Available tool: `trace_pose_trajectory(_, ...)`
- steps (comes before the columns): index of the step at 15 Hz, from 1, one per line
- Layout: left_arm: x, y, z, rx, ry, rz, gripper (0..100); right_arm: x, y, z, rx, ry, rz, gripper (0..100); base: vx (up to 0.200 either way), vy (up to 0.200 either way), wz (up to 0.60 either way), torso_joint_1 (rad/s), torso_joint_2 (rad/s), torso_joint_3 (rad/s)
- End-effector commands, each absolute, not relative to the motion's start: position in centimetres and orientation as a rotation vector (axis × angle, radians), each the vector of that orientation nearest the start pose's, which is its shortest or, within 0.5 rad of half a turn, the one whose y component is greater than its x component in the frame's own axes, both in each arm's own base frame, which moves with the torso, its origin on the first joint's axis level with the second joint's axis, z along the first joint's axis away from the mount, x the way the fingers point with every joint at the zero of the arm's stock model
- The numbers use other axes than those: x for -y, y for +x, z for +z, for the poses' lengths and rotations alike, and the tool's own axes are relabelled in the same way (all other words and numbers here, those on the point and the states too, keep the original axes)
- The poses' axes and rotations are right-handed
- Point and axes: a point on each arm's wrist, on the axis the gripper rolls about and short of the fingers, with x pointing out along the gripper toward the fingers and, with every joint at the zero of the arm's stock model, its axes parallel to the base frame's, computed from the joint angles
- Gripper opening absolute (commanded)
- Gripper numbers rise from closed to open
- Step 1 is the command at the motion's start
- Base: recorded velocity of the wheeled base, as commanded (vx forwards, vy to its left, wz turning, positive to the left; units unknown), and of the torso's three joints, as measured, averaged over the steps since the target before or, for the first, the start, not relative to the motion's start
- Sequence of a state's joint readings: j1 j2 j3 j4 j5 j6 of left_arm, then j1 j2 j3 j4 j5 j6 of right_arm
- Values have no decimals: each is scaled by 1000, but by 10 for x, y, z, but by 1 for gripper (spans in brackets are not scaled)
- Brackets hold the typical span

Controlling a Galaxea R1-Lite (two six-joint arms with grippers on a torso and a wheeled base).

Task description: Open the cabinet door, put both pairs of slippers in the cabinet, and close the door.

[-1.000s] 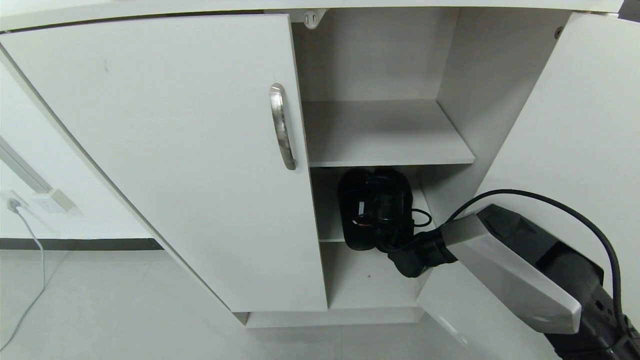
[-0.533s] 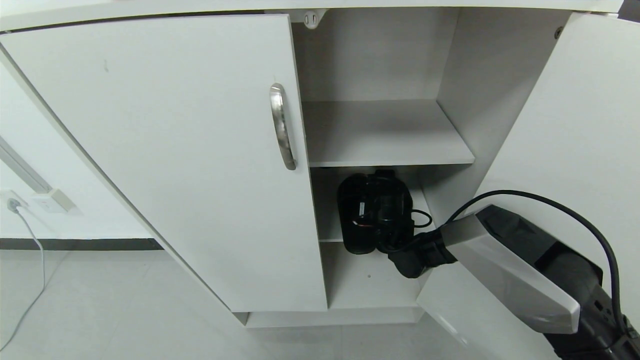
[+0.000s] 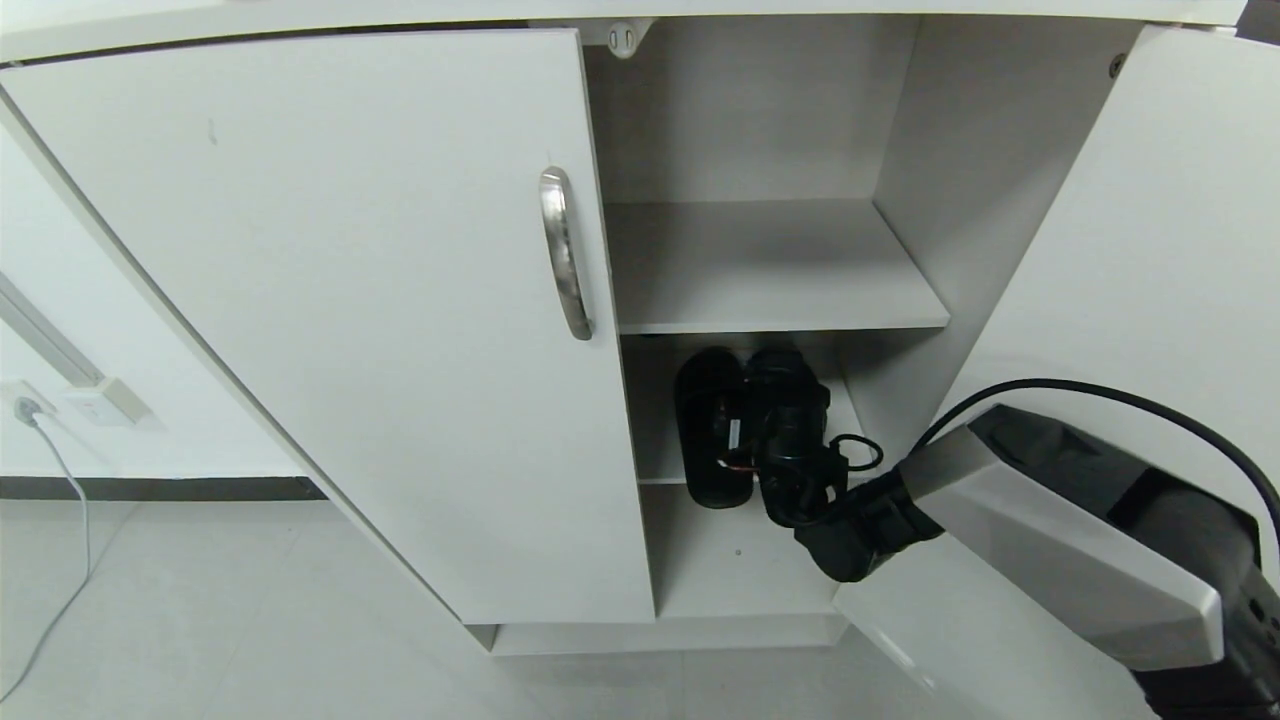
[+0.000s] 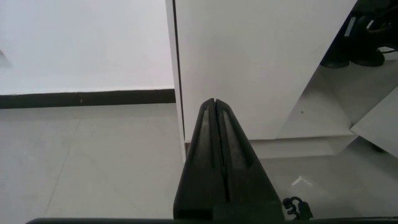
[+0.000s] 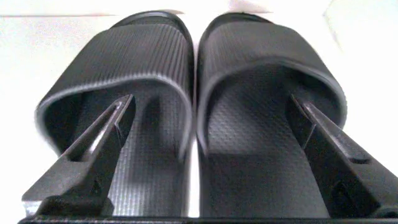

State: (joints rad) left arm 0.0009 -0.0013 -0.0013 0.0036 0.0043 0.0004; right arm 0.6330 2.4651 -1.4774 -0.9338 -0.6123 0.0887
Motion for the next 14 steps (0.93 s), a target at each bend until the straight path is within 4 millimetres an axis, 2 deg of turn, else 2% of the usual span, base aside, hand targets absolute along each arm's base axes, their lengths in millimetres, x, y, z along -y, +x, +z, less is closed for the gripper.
trace_pose_trajectory(1,0,-23,76,-2,0,6,0,-275,373,95,-27,69,46,100,0,0,0,0,0,0)
trace_pose_trajectory(3,0,-23,75,-3,0,5,0,-269,351,96,-25,71,68,100,0,0,0,0,0,0)
trace_pose_trajectory(5,0,-23,75,-5,0,6,0,-261,319,92,-34,63,88,100,0,0,0,0,0,0)
trace_pose_trajectory(7,0,-23,76,-2,0,6,0,-257,304,90,-28,66,102,100,0,0,0,0,0,0)
trace_pose_trajectory(11,0,-23,76,-2,0,6,0,-255,256,93,-16,80,202,100,0,0,0,0,0,0)
trace_pose_trajectory(12,0,-23,75,-3,0,6,0,-256,248,96,-16,80,227,100,0,0,0,0,0,0)
trace_pose_trajectory(14,0,-23,75,-3,0,6,0,-256,244,96,-20,73,237,100,-200,0,0,5,0,2)
